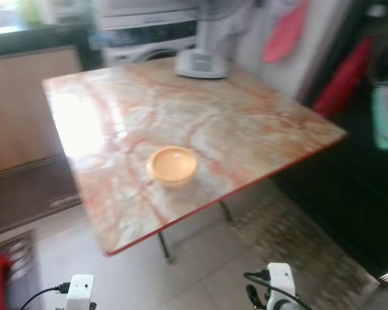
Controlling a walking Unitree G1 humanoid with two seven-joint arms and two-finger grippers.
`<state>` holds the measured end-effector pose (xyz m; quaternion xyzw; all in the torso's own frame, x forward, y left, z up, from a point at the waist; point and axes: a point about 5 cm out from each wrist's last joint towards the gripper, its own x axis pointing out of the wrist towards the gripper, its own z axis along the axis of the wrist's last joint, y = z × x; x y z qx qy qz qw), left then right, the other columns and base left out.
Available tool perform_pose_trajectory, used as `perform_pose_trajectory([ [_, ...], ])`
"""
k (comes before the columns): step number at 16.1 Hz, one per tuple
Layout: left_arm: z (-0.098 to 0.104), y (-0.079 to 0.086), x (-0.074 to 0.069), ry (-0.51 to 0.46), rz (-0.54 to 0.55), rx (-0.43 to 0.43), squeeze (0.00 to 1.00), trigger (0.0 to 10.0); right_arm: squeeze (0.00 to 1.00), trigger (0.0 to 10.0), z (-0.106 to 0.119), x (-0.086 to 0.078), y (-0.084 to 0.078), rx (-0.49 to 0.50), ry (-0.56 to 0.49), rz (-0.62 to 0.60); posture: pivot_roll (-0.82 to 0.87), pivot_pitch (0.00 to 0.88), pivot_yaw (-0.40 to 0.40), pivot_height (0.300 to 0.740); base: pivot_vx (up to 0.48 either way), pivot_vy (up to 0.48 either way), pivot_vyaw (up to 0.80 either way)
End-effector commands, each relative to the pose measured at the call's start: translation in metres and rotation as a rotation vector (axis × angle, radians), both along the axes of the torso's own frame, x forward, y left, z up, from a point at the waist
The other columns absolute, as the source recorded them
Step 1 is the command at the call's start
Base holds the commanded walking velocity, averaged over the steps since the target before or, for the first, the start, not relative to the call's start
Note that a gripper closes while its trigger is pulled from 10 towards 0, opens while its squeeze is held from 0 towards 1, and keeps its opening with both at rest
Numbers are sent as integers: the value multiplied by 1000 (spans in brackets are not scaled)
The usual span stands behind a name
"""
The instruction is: Restocking fridge
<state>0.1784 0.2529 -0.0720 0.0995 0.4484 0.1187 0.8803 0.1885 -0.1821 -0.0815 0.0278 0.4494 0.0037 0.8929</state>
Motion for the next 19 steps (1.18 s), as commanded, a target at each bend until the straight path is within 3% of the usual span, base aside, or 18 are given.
perform_pose_trajectory([
  [1,0,2,-2,8,3,2,0,10000,0,10000,-1,0,4,14,4,1,112,0,-48,740,0,0,-800],
  [10,-2,5,-7,24,15,5,0,10000,0,10000,-1,0,4,16,5,7,115,0,-49,740,0,0,-800],
  [19,-2,3,-6,17,40,-12,0,10000,0,10000,0,1,4,18,-2,5,117,0,-50,740,0,0,0],
])
